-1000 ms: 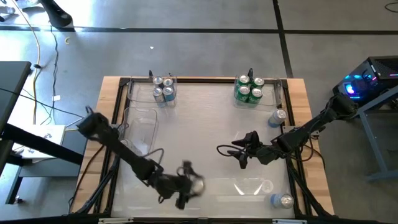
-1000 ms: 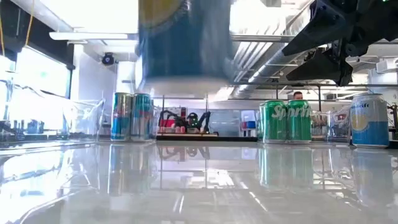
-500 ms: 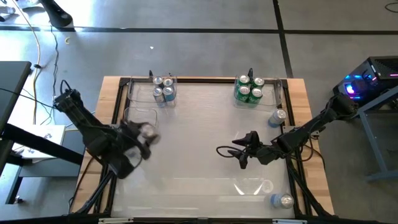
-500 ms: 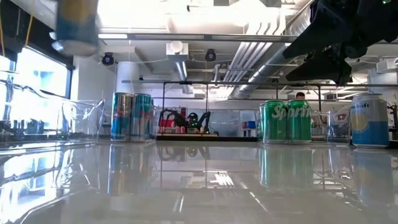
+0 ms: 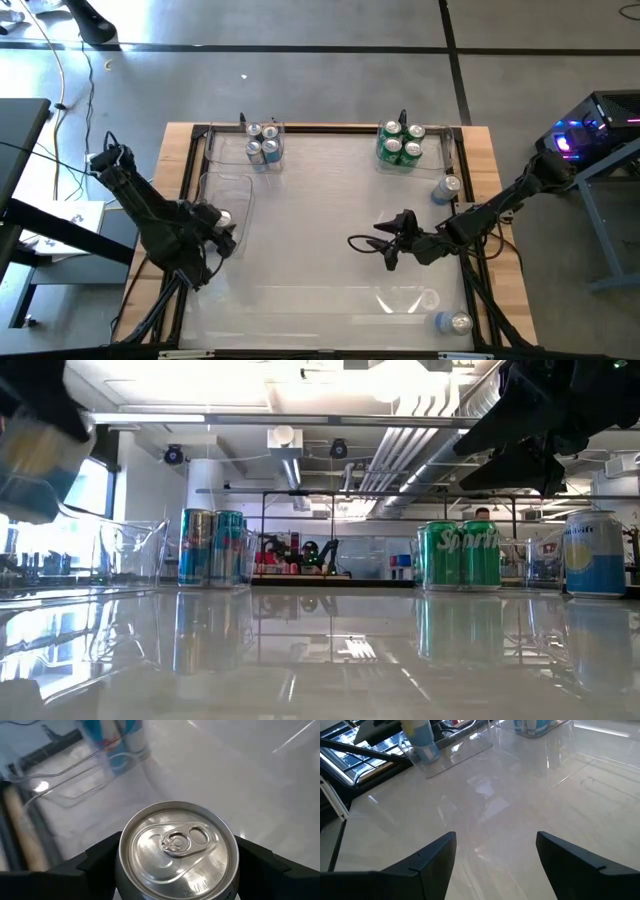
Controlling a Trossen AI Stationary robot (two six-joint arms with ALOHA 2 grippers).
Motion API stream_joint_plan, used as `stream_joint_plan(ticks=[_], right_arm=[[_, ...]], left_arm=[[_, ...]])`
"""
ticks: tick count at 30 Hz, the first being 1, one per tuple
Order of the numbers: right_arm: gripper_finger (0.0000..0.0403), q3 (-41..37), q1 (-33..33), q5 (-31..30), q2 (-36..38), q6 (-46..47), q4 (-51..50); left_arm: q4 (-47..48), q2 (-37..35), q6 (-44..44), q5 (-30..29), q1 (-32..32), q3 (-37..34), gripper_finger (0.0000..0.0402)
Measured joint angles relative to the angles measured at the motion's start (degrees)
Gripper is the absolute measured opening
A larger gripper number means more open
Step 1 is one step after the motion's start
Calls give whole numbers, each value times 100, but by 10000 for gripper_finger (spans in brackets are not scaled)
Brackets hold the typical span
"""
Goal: Sort soda cans
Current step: Put the bottom center blue-white soda can into the middle bottom transparent bin
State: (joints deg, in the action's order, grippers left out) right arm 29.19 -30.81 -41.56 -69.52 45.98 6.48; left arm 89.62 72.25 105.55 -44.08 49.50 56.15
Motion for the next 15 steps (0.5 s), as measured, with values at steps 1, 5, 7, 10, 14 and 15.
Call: stream_joint_plan(ticks=[1,5,7,10,14,15], right_arm=[[271,-2,0,-2,0,0,-2],[271,-1,0,-2,-17,-5,-28],[271,-2,1,-6,-22,-15,-19],[271,-2,0,-13,-31,-15,-26],[271,-2,0,-22,-31,-11,-26],[271,-2,0,-22,-31,3,-18]], left_arm=[[39,21,86,36,80,-78,294],[-30,16,533,-10,353,-335,294],[-161,22,541,-4,453,-411,294],[-353,18,495,-33,517,-456,305],[-820,22,34,-23,562,-480,314],[-975,22,-117,-13,570,-480,315]])
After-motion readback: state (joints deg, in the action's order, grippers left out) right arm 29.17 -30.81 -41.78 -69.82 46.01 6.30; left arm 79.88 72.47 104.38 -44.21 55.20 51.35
